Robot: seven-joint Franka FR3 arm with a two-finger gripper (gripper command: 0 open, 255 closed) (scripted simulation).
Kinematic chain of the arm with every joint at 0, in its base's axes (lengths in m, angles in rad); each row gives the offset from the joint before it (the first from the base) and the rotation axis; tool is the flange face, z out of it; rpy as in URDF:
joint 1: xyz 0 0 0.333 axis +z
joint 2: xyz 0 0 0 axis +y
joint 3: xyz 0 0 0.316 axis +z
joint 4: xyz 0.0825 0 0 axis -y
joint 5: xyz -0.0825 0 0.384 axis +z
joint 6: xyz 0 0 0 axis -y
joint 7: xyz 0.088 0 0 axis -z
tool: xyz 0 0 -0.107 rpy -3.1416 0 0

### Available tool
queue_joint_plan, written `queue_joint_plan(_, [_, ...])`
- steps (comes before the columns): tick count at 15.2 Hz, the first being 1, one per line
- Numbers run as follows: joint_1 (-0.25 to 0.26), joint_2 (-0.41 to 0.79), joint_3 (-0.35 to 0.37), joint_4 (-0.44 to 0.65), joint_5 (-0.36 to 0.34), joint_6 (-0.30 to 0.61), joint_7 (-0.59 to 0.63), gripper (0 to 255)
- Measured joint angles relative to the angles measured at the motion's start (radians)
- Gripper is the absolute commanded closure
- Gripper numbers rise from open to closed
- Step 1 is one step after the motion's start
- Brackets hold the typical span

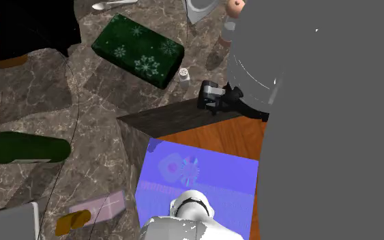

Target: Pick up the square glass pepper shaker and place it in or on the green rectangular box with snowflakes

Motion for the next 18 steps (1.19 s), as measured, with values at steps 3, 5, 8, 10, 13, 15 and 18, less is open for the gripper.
queue_joint_plan(3, [0.005,0.018,0.011,-0.019,0.01,0.033,0.016,0])
queue_joint_plan(5, [0.011,0.051,0.023,-0.037,0.02,0.081,0.033,0])
queue_joint_plan(8, [0.024,0.116,0.053,-0.066,0.042,0.169,0.071,0])
queue_joint_plan(10, [0.03,0.164,0.066,-0.078,0.052,0.226,0.089,0])
queue_joint_plan(13, [0.04,0.248,0.093,-0.075,0.066,0.304,0.123,0])
queue_joint_plan(15, [0.046,0.307,0.108,-0.072,0.072,0.358,0.142,0])
queue_joint_plan(18, [0.055,0.396,0.133,-0.064,0.08,0.435,0.174,0])
